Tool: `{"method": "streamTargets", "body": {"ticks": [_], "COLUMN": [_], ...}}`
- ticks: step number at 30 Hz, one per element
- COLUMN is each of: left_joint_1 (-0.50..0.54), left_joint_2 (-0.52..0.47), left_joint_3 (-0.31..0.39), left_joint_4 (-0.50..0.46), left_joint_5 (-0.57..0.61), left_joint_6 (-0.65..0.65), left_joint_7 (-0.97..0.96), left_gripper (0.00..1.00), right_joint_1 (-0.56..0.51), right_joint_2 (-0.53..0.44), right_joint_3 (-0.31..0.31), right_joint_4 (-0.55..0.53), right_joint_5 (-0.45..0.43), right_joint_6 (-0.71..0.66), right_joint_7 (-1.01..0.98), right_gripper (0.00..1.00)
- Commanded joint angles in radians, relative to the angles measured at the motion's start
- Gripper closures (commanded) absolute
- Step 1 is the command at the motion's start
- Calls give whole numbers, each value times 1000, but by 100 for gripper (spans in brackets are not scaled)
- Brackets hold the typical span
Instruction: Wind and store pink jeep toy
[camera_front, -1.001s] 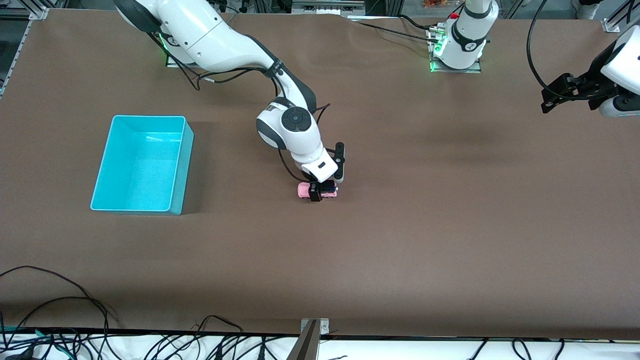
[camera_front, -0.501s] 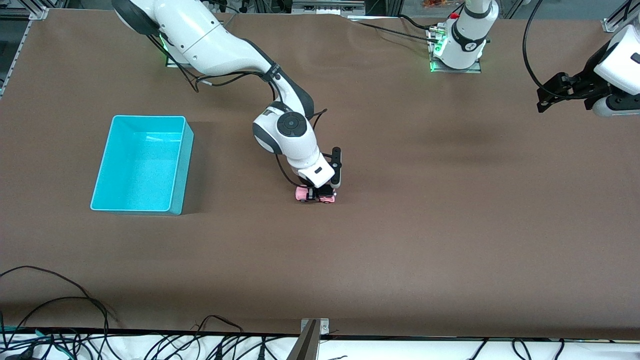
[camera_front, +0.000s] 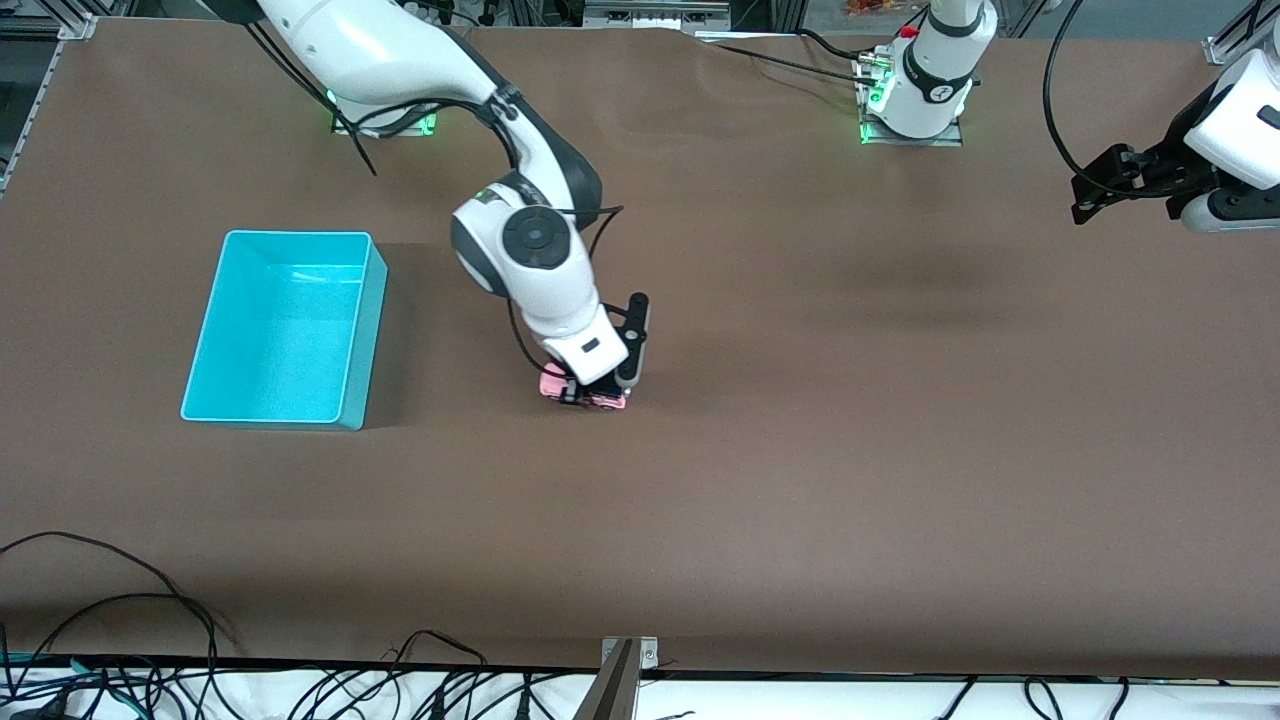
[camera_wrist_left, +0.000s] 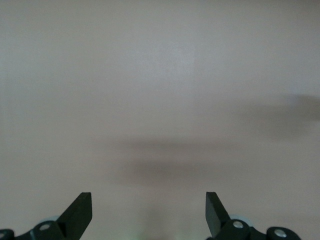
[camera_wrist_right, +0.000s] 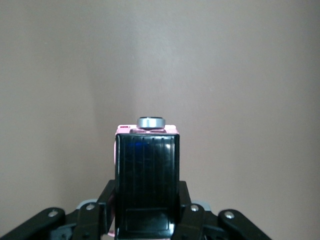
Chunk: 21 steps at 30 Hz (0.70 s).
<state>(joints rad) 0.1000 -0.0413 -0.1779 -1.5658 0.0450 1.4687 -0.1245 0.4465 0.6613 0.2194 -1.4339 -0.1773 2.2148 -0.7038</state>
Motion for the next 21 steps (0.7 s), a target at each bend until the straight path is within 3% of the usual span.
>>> {"method": "streamTargets", "body": {"ticks": [1,9,17,21], "left_joint_1": [4,4,3,3], "left_joint_2": [12,12,12,12], "left_joint_3": [0,0,0,0], "left_joint_4": [35,35,33,36], "left_joint_5": [-25,-25,-25,-25], "left_joint_6": [-27,-27,-27,-27], "left_joint_7": [0,0,0,0], "left_gripper": [0,0,0,0], "right_joint_1": [-113,-236,-362,-387], "right_joint_2": [-104,-274,-482,-589], "right_joint_3": [11,6,0,-46], "right_joint_4": [-22,-106,-361,-495], "right_joint_5": [107,119,122,122], "right_joint_6": [-153,-348,-317,-297], "right_joint_7": [-104,-144,-223,-226], "right_gripper": [100,100,100,100]}}
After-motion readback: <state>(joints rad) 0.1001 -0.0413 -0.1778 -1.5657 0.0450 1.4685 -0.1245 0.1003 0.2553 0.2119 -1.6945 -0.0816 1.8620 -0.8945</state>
